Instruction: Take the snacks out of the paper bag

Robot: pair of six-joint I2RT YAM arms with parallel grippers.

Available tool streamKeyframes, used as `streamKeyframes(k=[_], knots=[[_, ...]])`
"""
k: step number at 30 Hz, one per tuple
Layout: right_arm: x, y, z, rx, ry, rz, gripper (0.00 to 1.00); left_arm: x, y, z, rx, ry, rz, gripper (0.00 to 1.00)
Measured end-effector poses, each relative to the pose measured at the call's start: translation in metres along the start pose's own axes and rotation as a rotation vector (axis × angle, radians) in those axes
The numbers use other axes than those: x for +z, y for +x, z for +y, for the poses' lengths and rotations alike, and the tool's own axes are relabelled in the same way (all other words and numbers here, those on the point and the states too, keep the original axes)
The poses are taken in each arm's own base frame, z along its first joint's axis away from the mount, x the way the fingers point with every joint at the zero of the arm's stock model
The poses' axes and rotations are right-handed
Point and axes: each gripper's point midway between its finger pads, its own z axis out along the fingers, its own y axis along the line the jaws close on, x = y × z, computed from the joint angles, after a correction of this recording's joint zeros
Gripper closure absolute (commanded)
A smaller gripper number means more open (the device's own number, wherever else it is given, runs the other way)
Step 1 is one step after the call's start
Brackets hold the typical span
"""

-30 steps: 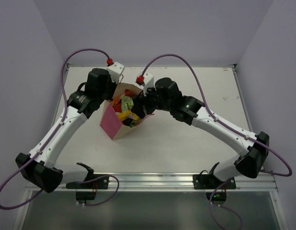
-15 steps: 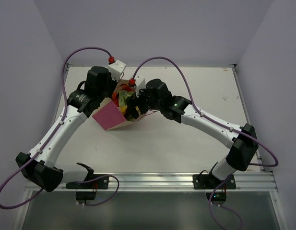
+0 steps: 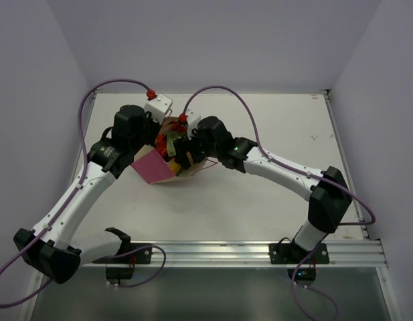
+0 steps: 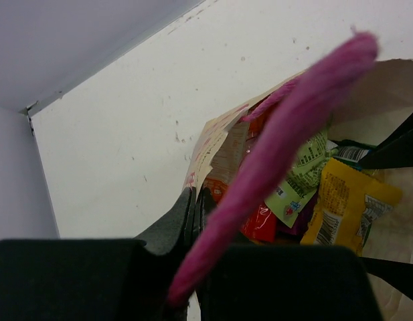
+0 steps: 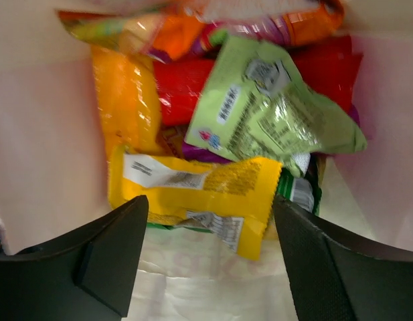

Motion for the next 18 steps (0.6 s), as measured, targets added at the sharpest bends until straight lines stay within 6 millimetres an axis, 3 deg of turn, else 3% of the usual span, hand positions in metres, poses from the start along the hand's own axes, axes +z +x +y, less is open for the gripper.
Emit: streamKeyframes(k=[8, 15, 18], knots=[[0.008, 0.02, -0.002, 0.087, 0.02, 0.046, 0.2, 0.002, -0.001, -0.003, -0.024, 0.012, -0.011, 1.0], [0.016, 0.03, -0.002, 0.109, 0.01, 0.07, 0.52, 0.003, -0.004, -0.005, -0.038, 0.019, -0.022, 1.0], [0.017, 0.032, 0.001, 0.109, -0.006, 0.077, 0.76, 0.003, -0.003, -0.005, -0.039, 0.018, -0.022, 1.0]])
